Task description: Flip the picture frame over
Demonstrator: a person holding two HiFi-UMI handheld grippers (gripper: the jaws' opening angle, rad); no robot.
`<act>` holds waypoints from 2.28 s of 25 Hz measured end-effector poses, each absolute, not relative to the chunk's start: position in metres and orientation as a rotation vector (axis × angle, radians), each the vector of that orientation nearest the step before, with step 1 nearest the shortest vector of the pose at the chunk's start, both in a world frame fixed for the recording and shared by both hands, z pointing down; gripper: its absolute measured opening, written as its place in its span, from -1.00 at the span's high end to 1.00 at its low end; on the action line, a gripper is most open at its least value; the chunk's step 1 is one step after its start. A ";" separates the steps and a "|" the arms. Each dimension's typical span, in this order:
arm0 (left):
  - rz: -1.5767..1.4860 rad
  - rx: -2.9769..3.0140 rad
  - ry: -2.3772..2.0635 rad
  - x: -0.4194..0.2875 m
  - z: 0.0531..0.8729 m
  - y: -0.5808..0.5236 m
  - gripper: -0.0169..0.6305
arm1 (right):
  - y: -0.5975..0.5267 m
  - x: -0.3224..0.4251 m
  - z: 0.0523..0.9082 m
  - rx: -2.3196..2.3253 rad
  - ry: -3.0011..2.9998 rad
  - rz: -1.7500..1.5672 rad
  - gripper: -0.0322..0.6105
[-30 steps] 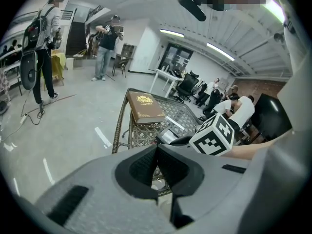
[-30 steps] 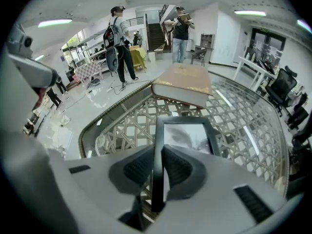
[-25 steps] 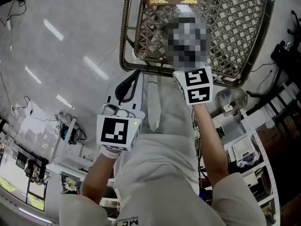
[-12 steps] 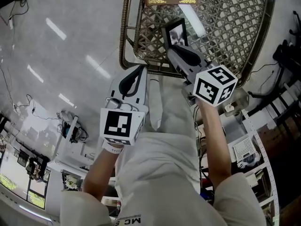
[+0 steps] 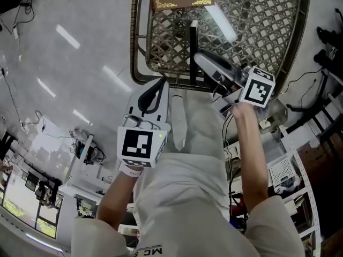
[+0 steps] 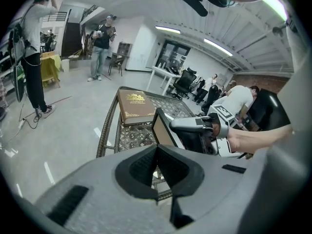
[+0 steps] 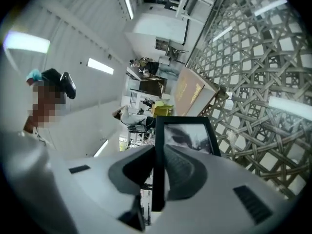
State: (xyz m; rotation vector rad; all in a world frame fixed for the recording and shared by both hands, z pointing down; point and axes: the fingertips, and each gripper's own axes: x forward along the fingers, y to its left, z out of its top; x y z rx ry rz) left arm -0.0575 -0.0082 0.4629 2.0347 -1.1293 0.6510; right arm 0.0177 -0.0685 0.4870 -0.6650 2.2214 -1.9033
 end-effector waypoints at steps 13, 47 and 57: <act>0.690 2.057 -1.120 -0.022 0.466 -0.009 0.88 | -0.073 0.043 0.505 -0.509 1.985 -1.965 0.66; 0.727 2.099 -1.049 0.035 0.471 -0.015 0.88 | -0.081 0.150 0.551 -1.229 2.420 -1.758 0.28; 0.712 2.109 -1.053 0.030 0.462 -0.018 0.88 | -0.078 0.160 0.551 -1.535 2.635 -1.623 0.21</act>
